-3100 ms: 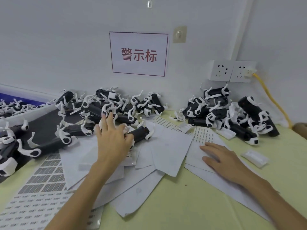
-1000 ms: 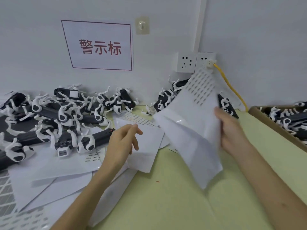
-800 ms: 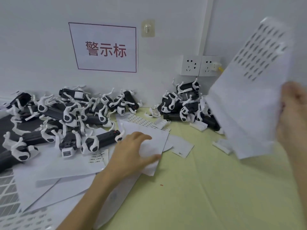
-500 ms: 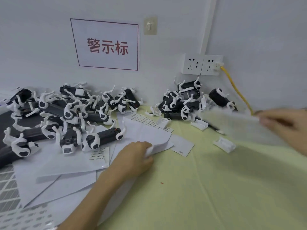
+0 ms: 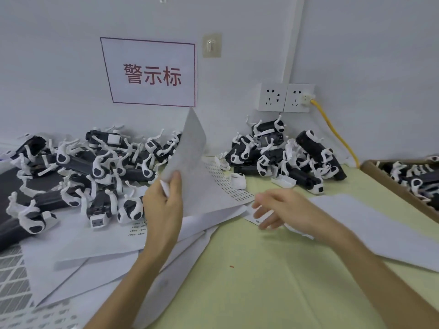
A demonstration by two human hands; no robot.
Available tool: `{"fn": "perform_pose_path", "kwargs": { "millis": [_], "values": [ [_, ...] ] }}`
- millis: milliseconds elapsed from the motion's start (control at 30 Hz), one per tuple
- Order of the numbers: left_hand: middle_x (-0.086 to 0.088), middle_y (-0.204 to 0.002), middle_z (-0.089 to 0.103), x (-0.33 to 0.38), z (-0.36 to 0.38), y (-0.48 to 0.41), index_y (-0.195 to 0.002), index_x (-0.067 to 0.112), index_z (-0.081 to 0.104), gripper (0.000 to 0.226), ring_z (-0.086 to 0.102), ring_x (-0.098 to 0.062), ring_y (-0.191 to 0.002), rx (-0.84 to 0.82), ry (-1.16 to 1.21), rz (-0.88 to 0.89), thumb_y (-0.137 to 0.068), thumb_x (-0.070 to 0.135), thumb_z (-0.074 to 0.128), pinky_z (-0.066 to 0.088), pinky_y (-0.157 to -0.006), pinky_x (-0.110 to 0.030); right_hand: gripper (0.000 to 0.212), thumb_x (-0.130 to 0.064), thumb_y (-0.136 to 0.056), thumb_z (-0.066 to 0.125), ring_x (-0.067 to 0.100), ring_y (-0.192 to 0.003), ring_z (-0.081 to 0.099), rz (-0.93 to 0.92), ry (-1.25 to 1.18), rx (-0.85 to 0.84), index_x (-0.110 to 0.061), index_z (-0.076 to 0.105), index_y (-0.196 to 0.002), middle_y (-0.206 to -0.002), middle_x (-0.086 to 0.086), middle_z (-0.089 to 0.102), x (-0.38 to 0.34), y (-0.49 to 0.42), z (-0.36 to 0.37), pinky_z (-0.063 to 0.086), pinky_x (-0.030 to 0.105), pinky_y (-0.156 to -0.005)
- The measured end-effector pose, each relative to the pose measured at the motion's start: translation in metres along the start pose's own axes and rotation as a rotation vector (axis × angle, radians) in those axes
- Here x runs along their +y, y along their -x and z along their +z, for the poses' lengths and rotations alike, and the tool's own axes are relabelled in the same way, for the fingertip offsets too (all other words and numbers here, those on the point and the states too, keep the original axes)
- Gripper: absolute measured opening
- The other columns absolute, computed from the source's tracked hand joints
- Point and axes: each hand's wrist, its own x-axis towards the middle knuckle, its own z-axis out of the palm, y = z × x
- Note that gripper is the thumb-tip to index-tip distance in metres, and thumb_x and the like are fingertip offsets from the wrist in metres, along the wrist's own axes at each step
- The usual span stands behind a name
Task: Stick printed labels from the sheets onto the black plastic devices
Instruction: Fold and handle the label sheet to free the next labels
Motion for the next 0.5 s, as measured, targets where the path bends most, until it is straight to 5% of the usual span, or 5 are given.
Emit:
{"fn": "perform_pose_path", "kwargs": {
  "millis": [133,267,400,500],
  "values": [
    [0.004,-0.089,0.076,0.007,-0.006,-0.01,-0.098,0.01,0.071,0.013,0.071,-0.012,-0.082,-0.069,0.379,-0.216,-0.101,0.013,0.058,0.058,-0.069,-0.03,0.05,-0.051,-0.101,0.053,0.03,-0.087,0.077,0.206,-0.302,-0.077,-0.004,0.068,-0.11,-0.1,0.012,0.078,0.004,-0.017,0.029,0.06,0.041,-0.083],
    [-0.016,-0.116,0.063,0.007,-0.013,-0.016,-0.118,0.008,0.064,0.038,0.059,-0.031,-0.108,-0.442,0.691,-0.416,-0.08,0.006,0.065,0.053,-0.084,-0.041,0.042,-0.037,-0.099,0.063,0.035,-0.091,0.076,0.236,-0.693,-0.004,-0.003,0.058,-0.124,-0.108,0.018,0.076,0.009,-0.018,0.045,0.061,0.041,-0.077],
    [-0.021,-0.121,0.066,0.008,-0.015,-0.006,-0.121,0.004,0.068,0.045,0.064,-0.039,-0.109,-0.887,0.843,-0.509,-0.076,0.006,0.067,0.058,-0.087,-0.047,0.026,-0.01,-0.098,0.061,0.028,-0.089,0.074,0.18,-0.823,0.153,0.002,0.06,-0.12,-0.112,0.017,0.074,0.012,-0.017,0.045,0.059,0.037,-0.072],
    [-0.019,-0.12,0.063,0.007,-0.013,0.0,-0.097,0.009,0.066,0.019,0.058,-0.045,-0.115,-1.198,0.83,-0.464,-0.079,0.003,0.064,0.049,-0.1,-0.053,0.024,0.005,-0.096,0.055,0.024,-0.083,0.074,0.104,-0.758,0.313,-0.004,0.061,-0.118,-0.107,0.015,0.075,0.009,-0.015,0.029,0.058,0.031,-0.064]
  ]
}}
